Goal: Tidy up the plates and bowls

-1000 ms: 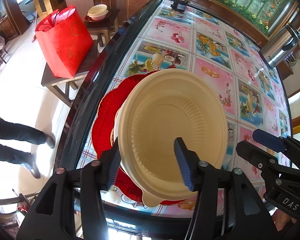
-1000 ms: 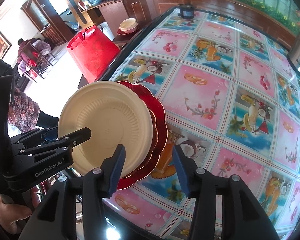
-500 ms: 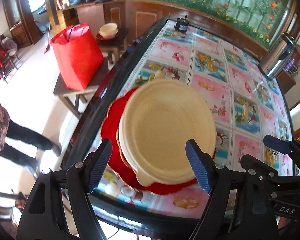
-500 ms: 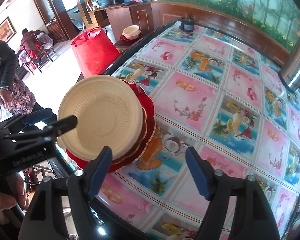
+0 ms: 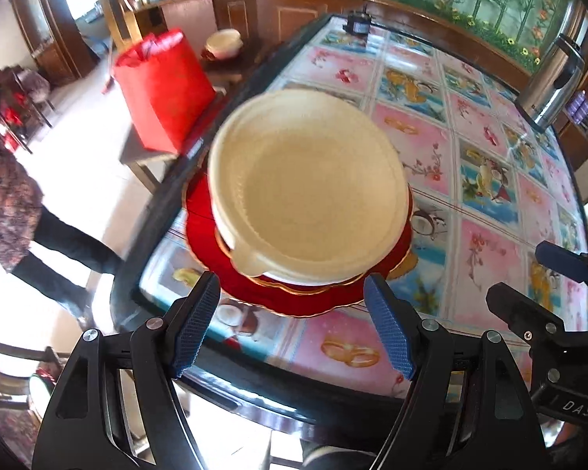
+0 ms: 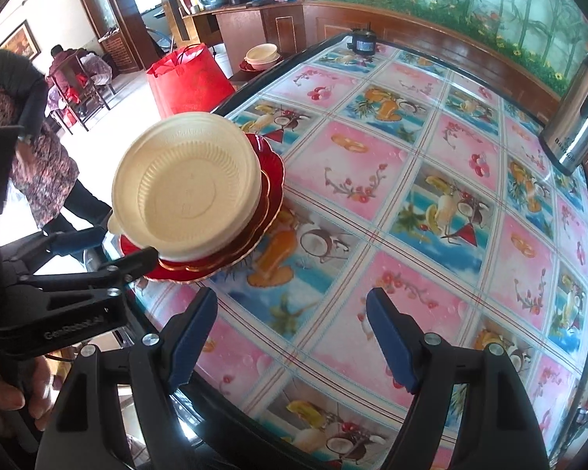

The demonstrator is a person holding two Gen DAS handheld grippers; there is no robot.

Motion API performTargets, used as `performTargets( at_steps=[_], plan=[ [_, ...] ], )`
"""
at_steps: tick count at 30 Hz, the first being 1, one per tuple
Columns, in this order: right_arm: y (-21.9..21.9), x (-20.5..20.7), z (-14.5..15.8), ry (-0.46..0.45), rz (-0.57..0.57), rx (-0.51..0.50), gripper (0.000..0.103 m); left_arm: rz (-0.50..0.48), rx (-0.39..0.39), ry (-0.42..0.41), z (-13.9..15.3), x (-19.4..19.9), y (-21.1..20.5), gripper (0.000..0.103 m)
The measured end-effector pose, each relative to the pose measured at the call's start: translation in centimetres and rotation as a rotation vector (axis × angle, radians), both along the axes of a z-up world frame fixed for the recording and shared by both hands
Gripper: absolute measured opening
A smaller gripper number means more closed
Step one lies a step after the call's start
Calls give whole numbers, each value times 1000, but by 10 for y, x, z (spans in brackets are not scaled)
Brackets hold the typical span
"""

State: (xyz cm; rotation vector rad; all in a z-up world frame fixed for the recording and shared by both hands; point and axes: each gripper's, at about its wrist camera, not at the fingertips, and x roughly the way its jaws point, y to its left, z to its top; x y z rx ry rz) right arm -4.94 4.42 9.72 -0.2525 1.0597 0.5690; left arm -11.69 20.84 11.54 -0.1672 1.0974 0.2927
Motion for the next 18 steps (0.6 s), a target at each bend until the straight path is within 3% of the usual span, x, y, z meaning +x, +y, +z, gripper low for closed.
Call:
performTargets(
  at_steps=[5,8,18],
  plan=[
    [0,-3,1,-6,18,6,88,2,4,-21,4,-8,-2,77],
    [0,-3,3,-7,28,21,103,10,-6,-18,5,-8,-2,77],
    [-1,-2,3,-5,34,39,103,29,-8,32,-3,-10,3,77]
  ],
)
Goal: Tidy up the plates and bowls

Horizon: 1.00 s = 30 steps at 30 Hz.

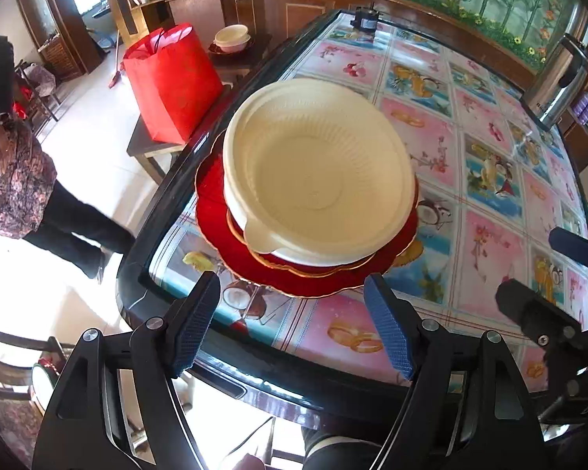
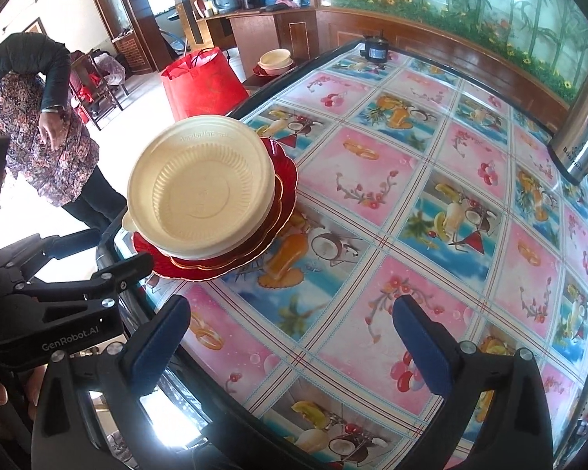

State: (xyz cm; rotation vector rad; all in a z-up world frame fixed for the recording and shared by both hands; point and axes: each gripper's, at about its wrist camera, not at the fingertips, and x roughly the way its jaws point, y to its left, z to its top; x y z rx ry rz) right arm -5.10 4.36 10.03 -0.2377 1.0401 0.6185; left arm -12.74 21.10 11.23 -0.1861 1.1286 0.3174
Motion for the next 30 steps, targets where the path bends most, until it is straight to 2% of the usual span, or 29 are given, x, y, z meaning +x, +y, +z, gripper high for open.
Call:
performTargets(
  at_steps=[7,30],
  plan=[
    [-1,1,0,1,-1,3,103,34,17,12,-3,-3,6,77],
    [10,8,-5,17,22,-8,103,60,-24,6,-9,-12,22,77]
  ],
)
